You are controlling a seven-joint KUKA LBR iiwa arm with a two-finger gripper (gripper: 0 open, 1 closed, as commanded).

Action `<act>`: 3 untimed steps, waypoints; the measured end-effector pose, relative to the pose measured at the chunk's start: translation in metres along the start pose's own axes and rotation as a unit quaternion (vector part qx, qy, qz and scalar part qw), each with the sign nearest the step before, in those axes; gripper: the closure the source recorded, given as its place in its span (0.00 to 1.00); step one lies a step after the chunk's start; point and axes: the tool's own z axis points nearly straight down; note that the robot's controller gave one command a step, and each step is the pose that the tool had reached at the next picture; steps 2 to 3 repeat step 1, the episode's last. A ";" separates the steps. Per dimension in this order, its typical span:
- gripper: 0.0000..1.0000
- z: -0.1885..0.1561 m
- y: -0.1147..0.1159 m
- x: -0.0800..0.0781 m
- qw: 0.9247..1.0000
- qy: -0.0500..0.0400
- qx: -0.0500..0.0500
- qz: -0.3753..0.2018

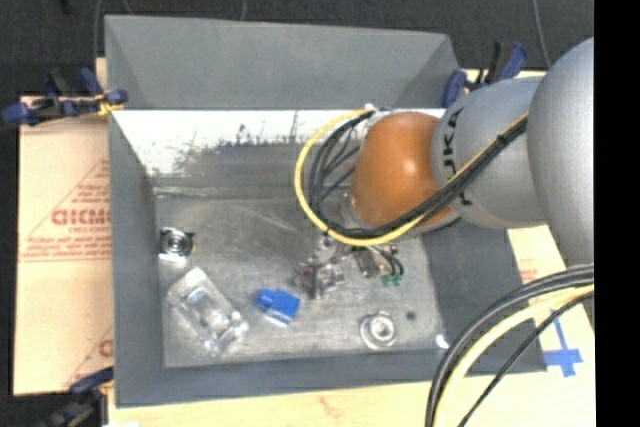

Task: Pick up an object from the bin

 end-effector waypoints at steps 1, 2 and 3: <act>1.00 -0.129 -0.006 -0.006 1.000 0.008 0.000 0.003; 1.00 -0.129 -0.006 -0.006 1.000 0.008 0.000 0.003; 1.00 -0.129 -0.006 -0.006 1.000 0.008 0.000 0.003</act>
Offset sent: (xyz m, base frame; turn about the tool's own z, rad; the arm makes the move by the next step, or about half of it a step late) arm 0.0005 -0.0033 0.1242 -0.0007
